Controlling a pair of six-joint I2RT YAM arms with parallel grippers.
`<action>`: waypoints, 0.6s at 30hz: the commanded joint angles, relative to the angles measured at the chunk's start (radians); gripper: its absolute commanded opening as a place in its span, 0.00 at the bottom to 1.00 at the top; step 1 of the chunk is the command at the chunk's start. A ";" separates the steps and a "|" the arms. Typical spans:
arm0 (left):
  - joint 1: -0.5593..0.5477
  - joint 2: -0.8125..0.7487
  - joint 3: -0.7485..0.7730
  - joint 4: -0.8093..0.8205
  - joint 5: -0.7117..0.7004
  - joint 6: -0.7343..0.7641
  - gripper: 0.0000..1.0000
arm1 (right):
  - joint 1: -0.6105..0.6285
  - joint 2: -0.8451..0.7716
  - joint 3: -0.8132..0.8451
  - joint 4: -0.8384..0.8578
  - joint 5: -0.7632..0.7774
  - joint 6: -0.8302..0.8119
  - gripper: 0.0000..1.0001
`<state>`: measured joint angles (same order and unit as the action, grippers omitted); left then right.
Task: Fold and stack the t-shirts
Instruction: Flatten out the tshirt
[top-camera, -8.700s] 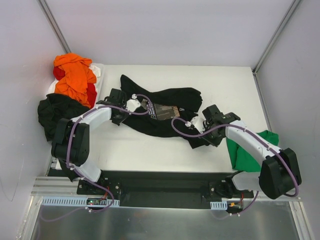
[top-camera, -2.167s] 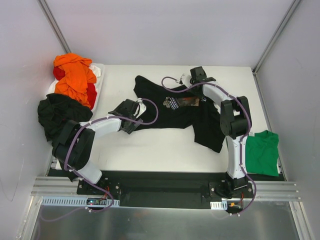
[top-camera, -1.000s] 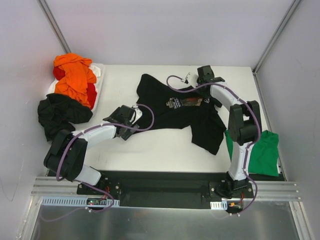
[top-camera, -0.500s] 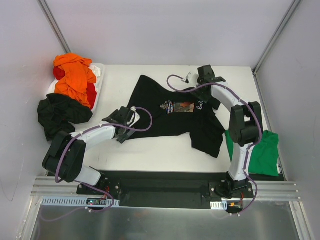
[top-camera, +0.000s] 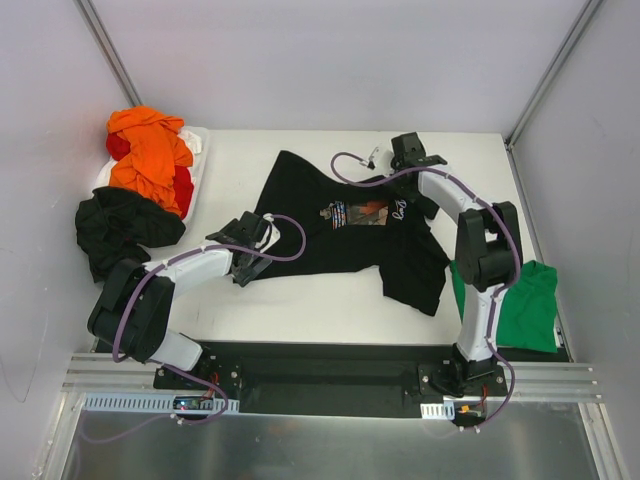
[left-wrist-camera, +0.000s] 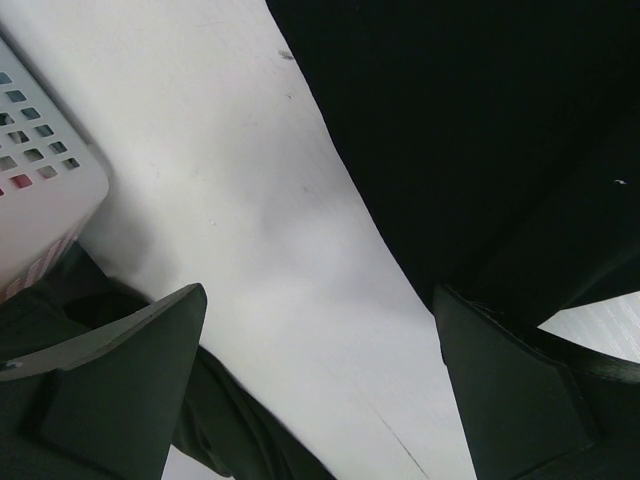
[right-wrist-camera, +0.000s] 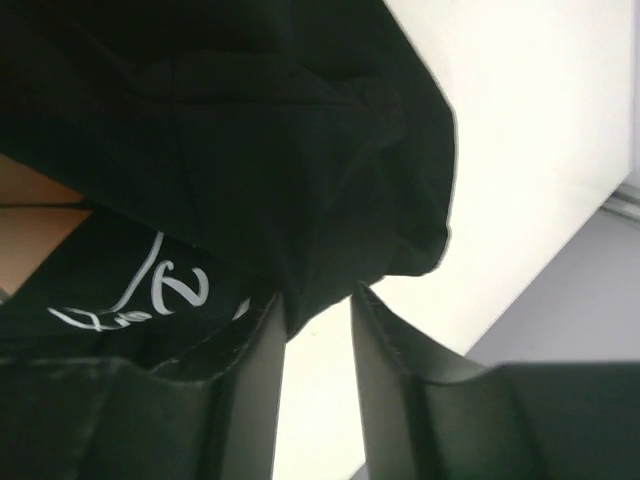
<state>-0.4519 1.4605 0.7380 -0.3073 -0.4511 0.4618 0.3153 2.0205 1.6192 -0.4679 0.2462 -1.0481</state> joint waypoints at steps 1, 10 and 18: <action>-0.001 0.003 0.011 -0.047 0.002 0.011 0.98 | 0.002 0.041 -0.005 -0.002 0.004 0.014 0.27; -0.001 0.023 0.018 -0.047 0.003 0.008 0.98 | -0.008 0.110 0.071 0.014 0.042 -0.006 0.01; -0.001 0.041 0.020 -0.046 0.018 -0.005 0.98 | -0.010 0.164 0.203 0.023 0.116 -0.026 0.01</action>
<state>-0.4519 1.4727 0.7494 -0.3149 -0.4507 0.4633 0.3119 2.1708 1.7306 -0.4648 0.2958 -1.0565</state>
